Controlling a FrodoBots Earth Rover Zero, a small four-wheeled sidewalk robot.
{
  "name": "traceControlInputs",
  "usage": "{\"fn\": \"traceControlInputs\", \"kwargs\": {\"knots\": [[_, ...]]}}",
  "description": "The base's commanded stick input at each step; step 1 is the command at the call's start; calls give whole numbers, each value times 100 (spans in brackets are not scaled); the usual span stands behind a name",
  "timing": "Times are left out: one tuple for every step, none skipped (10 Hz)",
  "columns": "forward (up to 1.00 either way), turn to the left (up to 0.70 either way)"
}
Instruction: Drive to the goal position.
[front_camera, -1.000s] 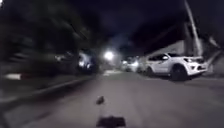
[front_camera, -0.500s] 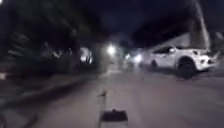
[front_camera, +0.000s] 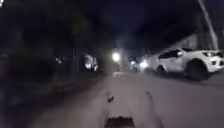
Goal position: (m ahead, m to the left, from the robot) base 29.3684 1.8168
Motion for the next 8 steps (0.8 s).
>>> {"fn": "traceControlInputs", "kwargs": {"knots": [[70,-35],[70,-35],[70,-35],[70,-35],[70,-35],[70,-35],[70,-26],[70,-8]]}}
